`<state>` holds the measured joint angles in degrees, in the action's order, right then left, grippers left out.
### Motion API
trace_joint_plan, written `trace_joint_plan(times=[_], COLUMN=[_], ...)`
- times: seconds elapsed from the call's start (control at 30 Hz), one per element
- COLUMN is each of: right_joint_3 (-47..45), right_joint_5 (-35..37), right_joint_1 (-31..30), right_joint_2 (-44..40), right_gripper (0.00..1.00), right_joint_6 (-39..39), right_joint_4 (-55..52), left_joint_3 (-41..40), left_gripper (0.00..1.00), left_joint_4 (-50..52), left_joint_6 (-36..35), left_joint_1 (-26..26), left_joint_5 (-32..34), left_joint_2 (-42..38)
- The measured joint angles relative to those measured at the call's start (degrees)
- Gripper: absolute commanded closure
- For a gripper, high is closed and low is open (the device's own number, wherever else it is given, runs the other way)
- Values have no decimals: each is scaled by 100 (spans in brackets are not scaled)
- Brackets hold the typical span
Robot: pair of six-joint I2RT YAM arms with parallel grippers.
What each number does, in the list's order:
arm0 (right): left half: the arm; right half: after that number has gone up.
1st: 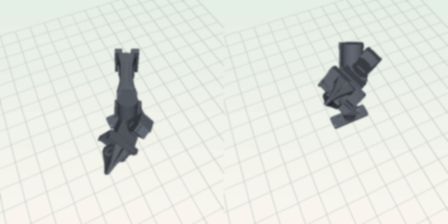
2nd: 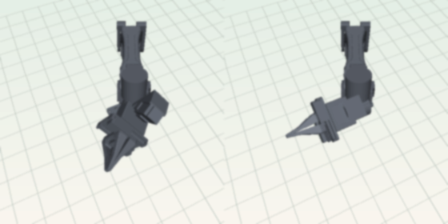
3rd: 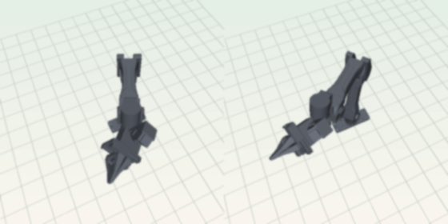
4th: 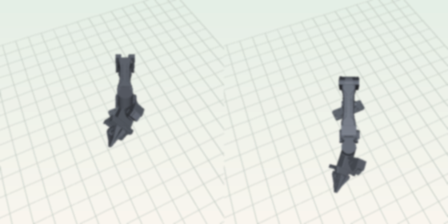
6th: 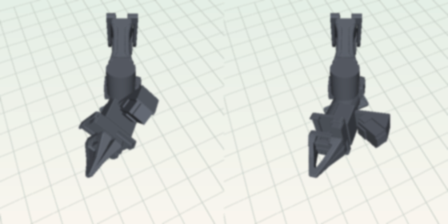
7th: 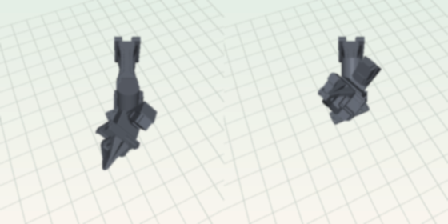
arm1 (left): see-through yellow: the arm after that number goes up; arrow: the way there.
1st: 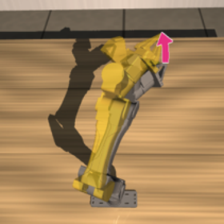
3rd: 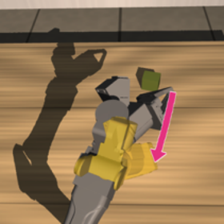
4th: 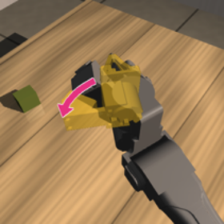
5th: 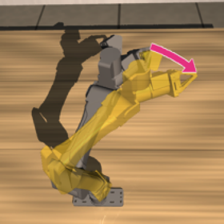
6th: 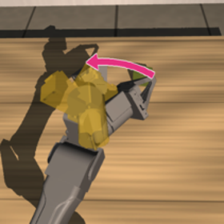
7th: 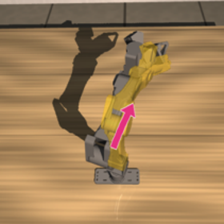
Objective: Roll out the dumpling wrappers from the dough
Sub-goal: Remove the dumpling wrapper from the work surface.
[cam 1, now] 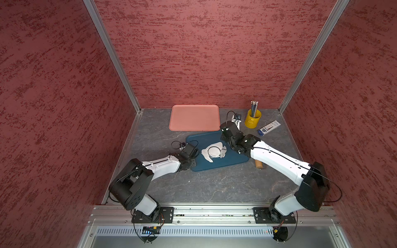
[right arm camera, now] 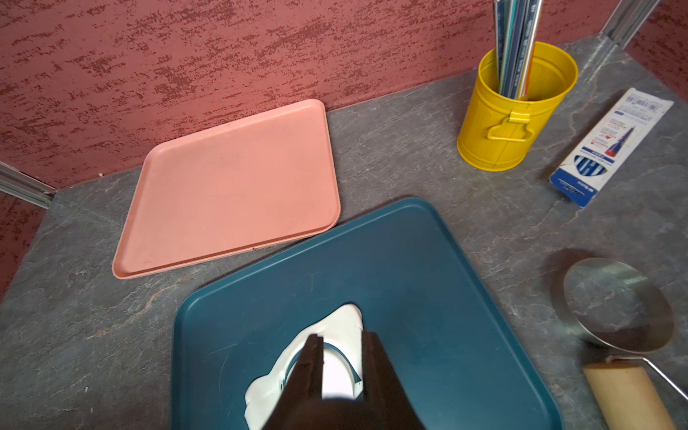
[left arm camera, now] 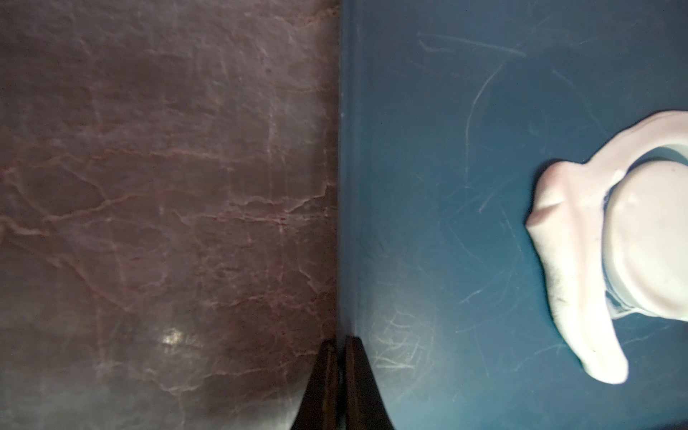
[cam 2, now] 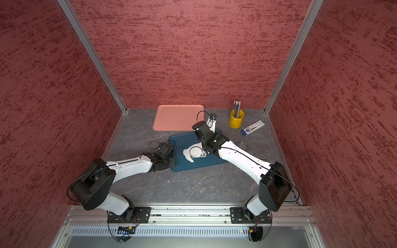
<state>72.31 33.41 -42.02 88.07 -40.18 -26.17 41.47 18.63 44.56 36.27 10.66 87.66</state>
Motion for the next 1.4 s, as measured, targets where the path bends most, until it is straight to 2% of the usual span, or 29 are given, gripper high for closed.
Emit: trace_joint_plan(times=[0.17,0.3,0.37,0.5,0.67,0.83,0.93,1.2,1.4], right_joint_3=[-107,-750,-1248,-2463,-2734,-2649,-2590,-2457,-2441], right_joint_5=[125,391,437,330,-79,-369,-721,-2444,-2977], right_joint_1=[-2,-7,-33,50,595,844,914,831,756], right_joint_2=[15,-348,-608,-1126,-964,-518,-505,-1088,-1097], right_gripper=[100,100,100,100,100,100,100,100,100], right_joint_6=[-9,157,474,1399,2190,2942,3224,3217,3292], right_joint_4=[7,562,1180,3073,4260,5077,5086,4301,3995], left_joint_3=[0,0,0,0,-13,-9,-9,42,98], left_gripper=[100,100,100,100,100,100,100,100,100], left_joint_4=[0,2,0,-24,-44,-22,22,116,179], left_joint_6=[-2,-31,-68,-219,-472,-667,-728,-852,-907], left_joint_1=[-2,-42,-98,-251,-411,-457,-479,-516,-516], left_joint_5=[2,-50,-146,-389,-682,-774,-754,-728,-708], left_joint_2=[0,0,0,-2,-33,-31,-35,-42,-28])
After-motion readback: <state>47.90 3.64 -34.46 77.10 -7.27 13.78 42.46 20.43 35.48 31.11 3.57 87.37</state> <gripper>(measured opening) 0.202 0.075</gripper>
